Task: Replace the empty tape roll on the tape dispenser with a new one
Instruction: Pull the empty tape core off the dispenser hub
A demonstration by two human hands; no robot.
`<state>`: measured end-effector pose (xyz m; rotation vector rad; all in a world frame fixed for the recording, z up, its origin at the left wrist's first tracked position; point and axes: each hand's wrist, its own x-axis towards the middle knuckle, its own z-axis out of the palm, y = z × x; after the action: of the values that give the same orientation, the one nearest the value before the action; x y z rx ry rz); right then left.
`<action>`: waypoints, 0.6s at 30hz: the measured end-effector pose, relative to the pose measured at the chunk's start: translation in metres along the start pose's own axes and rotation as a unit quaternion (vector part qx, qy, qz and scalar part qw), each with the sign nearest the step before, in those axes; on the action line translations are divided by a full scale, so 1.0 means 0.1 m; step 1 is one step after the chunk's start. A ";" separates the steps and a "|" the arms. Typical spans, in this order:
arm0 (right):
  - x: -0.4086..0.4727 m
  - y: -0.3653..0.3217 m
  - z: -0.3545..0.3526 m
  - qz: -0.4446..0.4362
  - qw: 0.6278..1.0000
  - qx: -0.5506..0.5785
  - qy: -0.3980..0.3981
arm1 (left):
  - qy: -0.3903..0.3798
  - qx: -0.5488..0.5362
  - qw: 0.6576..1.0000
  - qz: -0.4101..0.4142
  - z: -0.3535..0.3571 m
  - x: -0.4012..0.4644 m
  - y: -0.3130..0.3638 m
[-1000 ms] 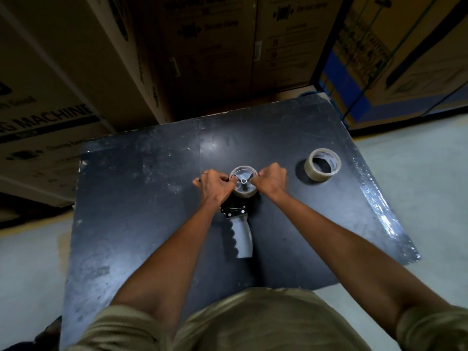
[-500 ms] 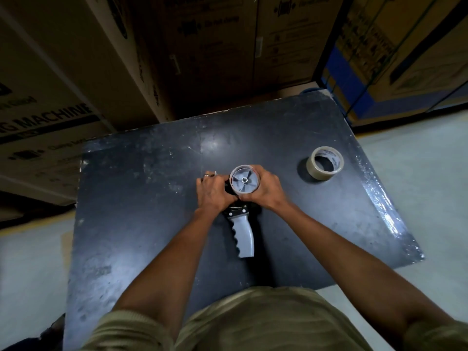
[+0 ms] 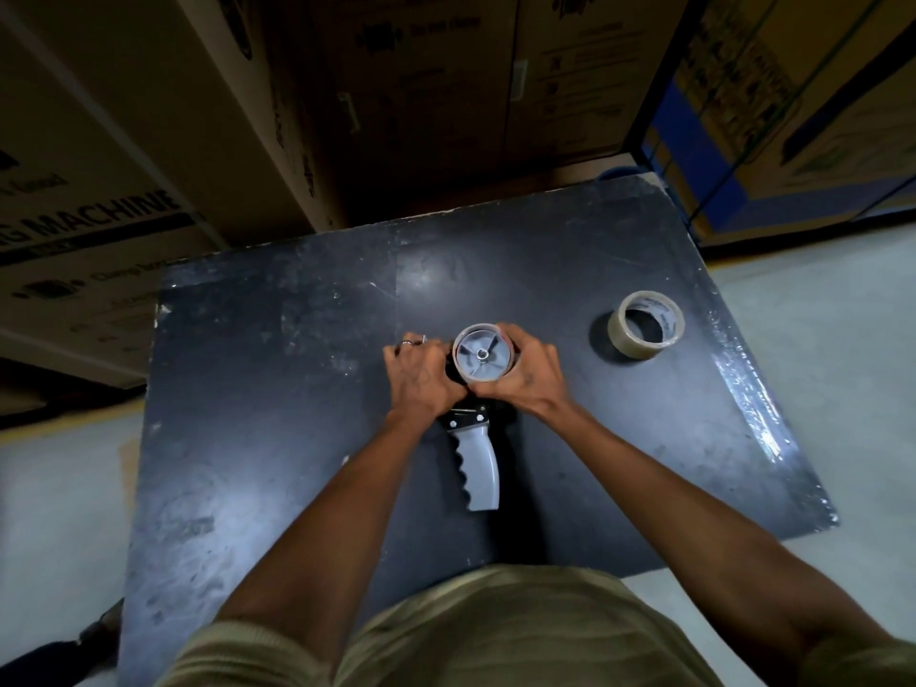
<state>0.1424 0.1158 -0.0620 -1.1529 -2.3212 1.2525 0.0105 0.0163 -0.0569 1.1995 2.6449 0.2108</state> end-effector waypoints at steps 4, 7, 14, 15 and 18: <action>0.00 0.00 -0.03 -0.019 1.000 0.008 -0.013 | 0.008 0.001 1.000 0.009 0.00 0.00 0.00; -0.02 0.00 -0.05 -0.013 1.000 0.017 -0.013 | -0.002 0.017 1.000 0.010 0.01 0.01 -0.01; -0.07 0.00 -0.09 -0.022 0.998 0.050 -0.010 | 0.003 0.018 1.000 0.013 0.03 0.02 -0.01; -0.07 -0.01 -0.09 -0.026 0.998 0.053 -0.011 | 0.004 0.018 1.000 0.012 0.03 0.02 -0.01; -0.11 -0.02 -0.07 -0.032 0.998 0.053 -0.008 | 0.001 0.018 1.000 0.008 0.03 0.03 -0.02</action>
<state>0.1523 0.1105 -0.0550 -1.0302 -2.2541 1.3503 0.0076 0.0177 -0.0611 1.2316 2.6528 0.1666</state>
